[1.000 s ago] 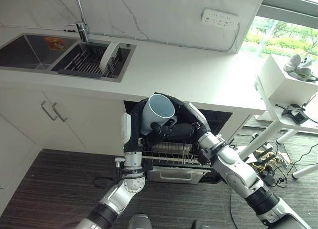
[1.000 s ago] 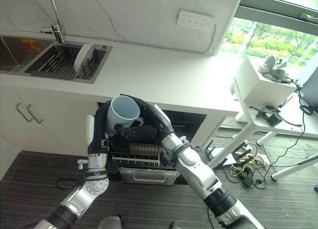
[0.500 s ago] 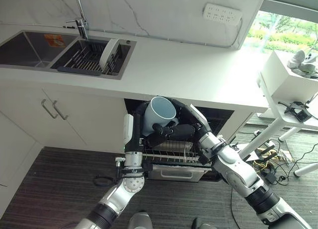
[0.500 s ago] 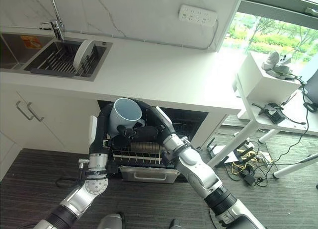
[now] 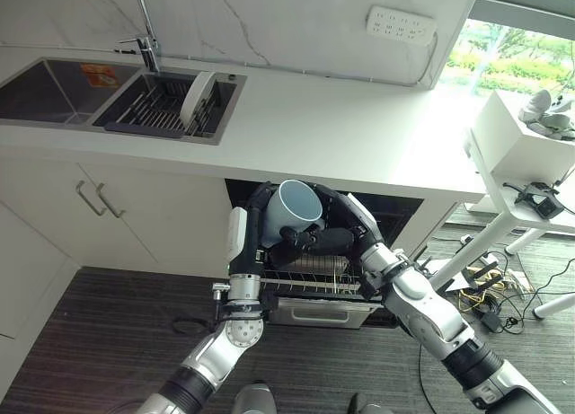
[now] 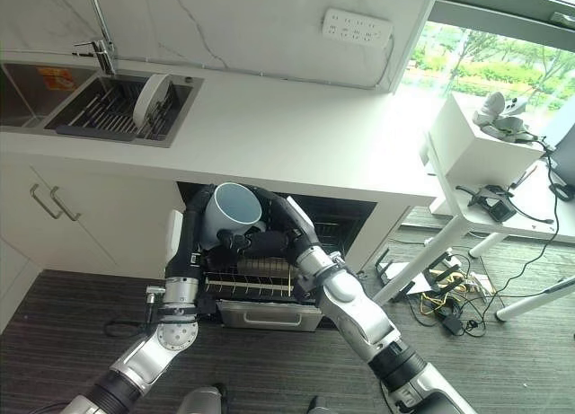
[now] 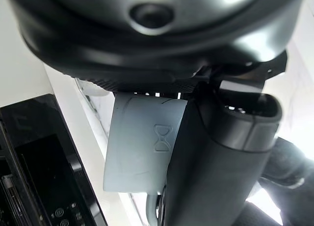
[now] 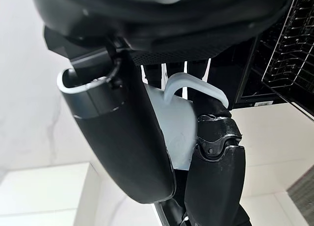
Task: Place the dishes in the dishwasher.
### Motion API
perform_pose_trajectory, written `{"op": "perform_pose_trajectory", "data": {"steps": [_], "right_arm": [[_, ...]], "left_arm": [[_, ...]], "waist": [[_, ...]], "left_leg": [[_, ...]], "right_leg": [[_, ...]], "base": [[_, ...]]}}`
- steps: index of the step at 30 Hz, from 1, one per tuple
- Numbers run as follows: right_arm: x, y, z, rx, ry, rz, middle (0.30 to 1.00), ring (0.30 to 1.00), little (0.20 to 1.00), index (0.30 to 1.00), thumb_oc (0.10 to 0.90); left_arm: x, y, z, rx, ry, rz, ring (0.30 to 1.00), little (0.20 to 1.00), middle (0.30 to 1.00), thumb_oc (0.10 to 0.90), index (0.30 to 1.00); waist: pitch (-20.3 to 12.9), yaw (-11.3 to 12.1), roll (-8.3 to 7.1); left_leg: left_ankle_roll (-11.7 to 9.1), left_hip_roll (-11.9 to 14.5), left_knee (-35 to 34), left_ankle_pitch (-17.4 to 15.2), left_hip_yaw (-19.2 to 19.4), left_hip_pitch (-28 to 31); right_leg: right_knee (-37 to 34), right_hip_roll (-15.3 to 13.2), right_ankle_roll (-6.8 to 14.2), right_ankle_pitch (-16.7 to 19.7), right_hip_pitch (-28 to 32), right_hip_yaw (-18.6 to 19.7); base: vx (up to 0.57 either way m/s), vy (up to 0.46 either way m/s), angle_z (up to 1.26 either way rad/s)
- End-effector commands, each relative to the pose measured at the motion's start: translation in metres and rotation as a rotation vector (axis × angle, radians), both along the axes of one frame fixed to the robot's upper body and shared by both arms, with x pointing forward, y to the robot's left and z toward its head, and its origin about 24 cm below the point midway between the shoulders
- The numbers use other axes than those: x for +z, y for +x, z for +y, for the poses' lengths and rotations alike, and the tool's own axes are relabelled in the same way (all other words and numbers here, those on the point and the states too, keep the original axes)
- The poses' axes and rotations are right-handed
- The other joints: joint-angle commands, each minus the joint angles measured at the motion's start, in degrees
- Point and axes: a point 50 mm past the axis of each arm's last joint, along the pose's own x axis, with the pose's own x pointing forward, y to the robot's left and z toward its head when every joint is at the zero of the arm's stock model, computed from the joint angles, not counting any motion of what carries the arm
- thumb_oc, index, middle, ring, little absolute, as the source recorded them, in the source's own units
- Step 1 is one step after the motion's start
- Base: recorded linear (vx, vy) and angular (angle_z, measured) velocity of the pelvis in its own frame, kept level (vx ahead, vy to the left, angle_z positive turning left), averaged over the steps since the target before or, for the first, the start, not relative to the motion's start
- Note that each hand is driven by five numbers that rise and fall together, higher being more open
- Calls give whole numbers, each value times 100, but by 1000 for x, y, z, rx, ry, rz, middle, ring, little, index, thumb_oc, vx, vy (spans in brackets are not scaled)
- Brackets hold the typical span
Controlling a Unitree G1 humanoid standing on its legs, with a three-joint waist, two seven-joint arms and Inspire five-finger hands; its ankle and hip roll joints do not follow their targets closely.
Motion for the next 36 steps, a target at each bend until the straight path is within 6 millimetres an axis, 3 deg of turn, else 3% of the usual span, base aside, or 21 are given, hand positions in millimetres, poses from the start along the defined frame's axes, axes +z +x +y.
{"op": "perform_pose_trajectory", "data": {"steps": [1, 14, 26, 36], "right_arm": [[99, -2, -4, -31, 465, -409, 300, 300, 300, 300, 400], [82, -8, -48, -303, 520, -424, 300, 300, 300, 300, 400], [72, -18, -78, -551, 469, -474, 300, 300, 300, 300, 400], [66, -20, -101, -720, 410, -487, 300, 300, 300, 300, 400]], "left_arm": [[29, -1, -39, -159, 67, -182, 900, 900, 900, 800, 900], [32, 0, -30, -61, 48, -227, 900, 900, 900, 800, 900], [35, -1, -24, -18, 58, -252, 900, 900, 900, 800, 900], [49, -4, -27, -130, 32, -299, 900, 900, 900, 800, 900]], "waist": [[-253, -137, 105], [-265, -423, 192], [-272, -639, 252], [-282, -745, 303]], "left_leg": [[51, -3, -351, -883, 174, 698], [58, 38, -351, -880, 352, 775], [82, 73, -351, -889, 536, 804], [81, 87, -351, -871, 599, 818]], "right_leg": [[587, -27, 250, -1083, -11, 262], [587, 7, 226, -1096, -15, 359], [587, -2, 266, -1057, -66, 430], [587, 30, 255, -1058, -93, 496]], "base": [[-16, 33, 1], [-5, 10, -3], [-16, 18, -6], [-5, 11, -3]]}}
